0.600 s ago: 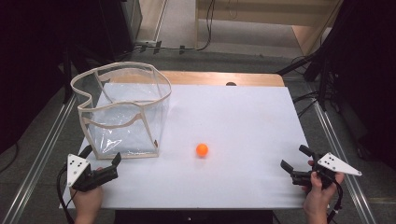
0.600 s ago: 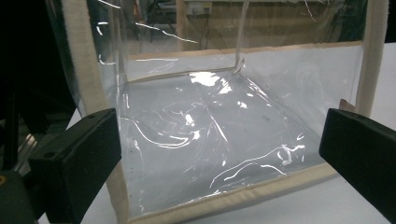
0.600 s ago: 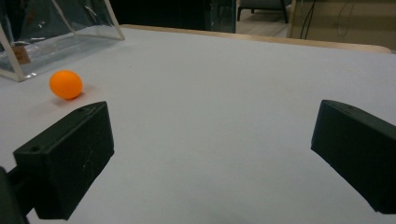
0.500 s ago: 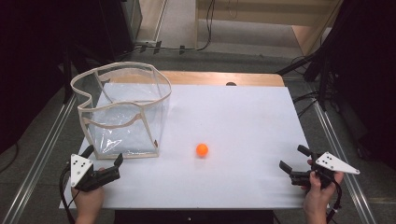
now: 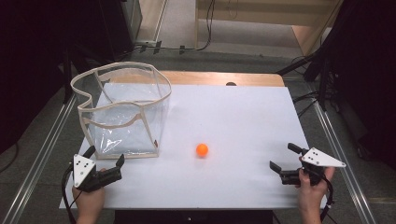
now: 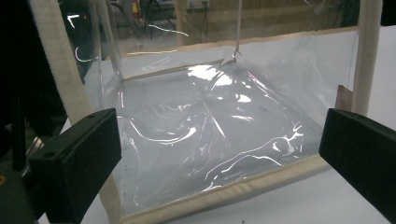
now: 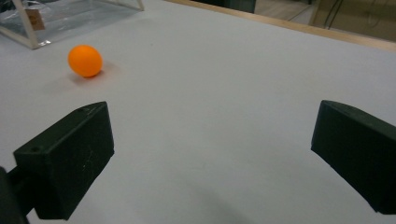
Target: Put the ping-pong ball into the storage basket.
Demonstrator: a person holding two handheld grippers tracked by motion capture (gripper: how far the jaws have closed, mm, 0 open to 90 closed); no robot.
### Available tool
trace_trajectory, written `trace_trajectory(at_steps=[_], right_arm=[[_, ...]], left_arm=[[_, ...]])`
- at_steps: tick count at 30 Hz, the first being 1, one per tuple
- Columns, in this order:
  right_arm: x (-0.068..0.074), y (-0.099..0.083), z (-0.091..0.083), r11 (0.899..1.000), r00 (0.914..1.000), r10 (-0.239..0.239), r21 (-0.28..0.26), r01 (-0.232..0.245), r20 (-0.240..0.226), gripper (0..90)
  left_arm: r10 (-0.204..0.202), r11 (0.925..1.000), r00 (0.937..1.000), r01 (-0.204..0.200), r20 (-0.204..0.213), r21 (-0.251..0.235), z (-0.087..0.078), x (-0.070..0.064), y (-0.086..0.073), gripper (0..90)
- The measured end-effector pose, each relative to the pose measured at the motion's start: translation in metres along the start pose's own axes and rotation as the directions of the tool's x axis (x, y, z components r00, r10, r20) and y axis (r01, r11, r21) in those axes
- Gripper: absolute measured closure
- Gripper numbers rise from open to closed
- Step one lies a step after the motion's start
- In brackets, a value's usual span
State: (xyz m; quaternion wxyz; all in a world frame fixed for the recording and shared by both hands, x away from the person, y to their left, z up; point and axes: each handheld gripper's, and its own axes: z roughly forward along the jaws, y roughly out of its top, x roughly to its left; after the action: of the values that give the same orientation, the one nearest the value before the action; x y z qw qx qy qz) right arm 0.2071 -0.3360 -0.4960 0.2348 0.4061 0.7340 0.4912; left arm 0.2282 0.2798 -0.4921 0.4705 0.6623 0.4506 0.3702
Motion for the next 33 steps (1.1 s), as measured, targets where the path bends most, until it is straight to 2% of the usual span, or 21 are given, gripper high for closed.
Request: trace_trajectory(at_steps=[1,2,3,8,23,31,33], right_arm=[[0.002,0.002,0.001,1.0,1.0,-0.001,0.006,0.001,-0.008,0.0],[0.005,0.007,0.004,1.0,0.999,0.0,0.017,0.0,-0.044,0.0],[0.006,0.01,0.005,1.0,0.9983,-0.008,0.024,0.009,-0.057,0.0],[0.014,0.021,0.008,0.998,0.9977,-0.036,0.049,0.038,-0.058,0.0],[0.018,0.035,0.02,0.995,0.9963,-0.053,0.075,0.058,-0.068,0.0],[0.021,0.048,0.031,0.993,0.9929,-0.077,0.078,0.084,-0.091,0.0],[0.024,0.053,0.036,0.991,0.9897,-0.098,0.08,0.107,-0.104,0.0]], left_arm=[[-0.001,1.0,1.0,0.001,0.0,0.001,0.0,0.0,0.0,0.0],[-0.001,1.0,1.0,0.001,-0.001,0.001,0.0,0.0,0.0,0.0],[-0.001,1.0,1.0,0.001,-0.001,0.001,0.0,0.0,0.0,0.0],[0.0,1.0,1.0,0.0,0.0,0.0,0.0,0.0,0.0,0.0],[0.005,1.0,1.0,-0.005,-0.001,0.004,0.0,-0.001,0.0,0.0],[0.005,1.0,1.0,-0.005,-0.003,0.004,0.0,-0.001,0.0,0.0],[0.007,1.0,1.0,-0.007,-0.002,0.004,0.0,-0.001,0.0,0.0]])
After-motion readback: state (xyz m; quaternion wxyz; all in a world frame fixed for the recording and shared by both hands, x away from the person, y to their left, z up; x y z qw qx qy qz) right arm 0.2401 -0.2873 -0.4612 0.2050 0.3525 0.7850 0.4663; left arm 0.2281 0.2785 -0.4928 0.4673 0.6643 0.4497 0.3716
